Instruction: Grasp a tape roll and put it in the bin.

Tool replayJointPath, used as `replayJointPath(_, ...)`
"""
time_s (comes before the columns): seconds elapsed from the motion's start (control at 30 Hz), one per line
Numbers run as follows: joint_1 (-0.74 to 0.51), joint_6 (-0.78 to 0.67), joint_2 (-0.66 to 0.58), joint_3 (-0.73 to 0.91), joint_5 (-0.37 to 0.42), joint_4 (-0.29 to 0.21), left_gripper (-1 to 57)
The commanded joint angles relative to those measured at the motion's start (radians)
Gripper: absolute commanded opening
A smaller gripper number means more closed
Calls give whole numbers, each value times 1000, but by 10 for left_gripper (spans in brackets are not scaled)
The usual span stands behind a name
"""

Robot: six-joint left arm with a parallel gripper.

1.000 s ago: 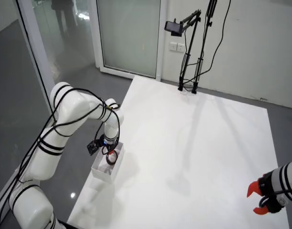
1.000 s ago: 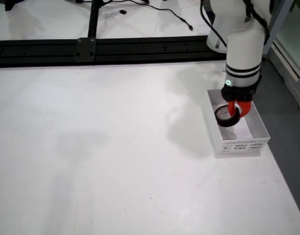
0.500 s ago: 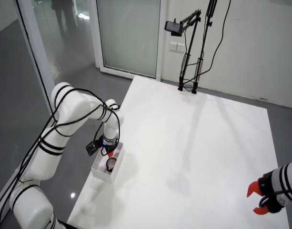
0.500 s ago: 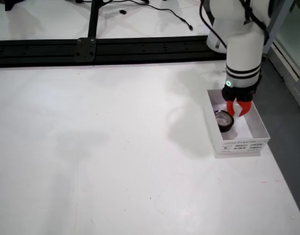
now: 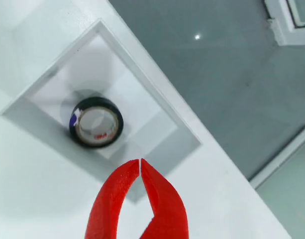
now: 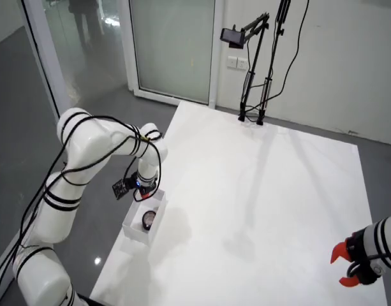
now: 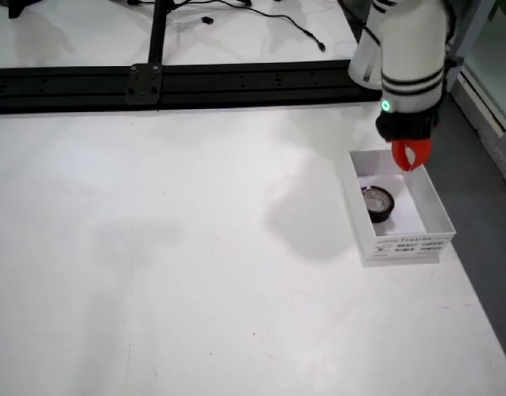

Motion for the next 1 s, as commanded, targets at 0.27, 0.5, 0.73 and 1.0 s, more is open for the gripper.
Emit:
replayJointPath(0.27,-344,0,-417,-5,213,68,-5)
replayJointPath(0.5,-467,0,-460,-57,213,59,-4)
replayJointPath(0.73,-568,0,-463,-120,213,39,-5)
replayJointPath(1.0,-666,0,-453,-121,215,-65,-5)
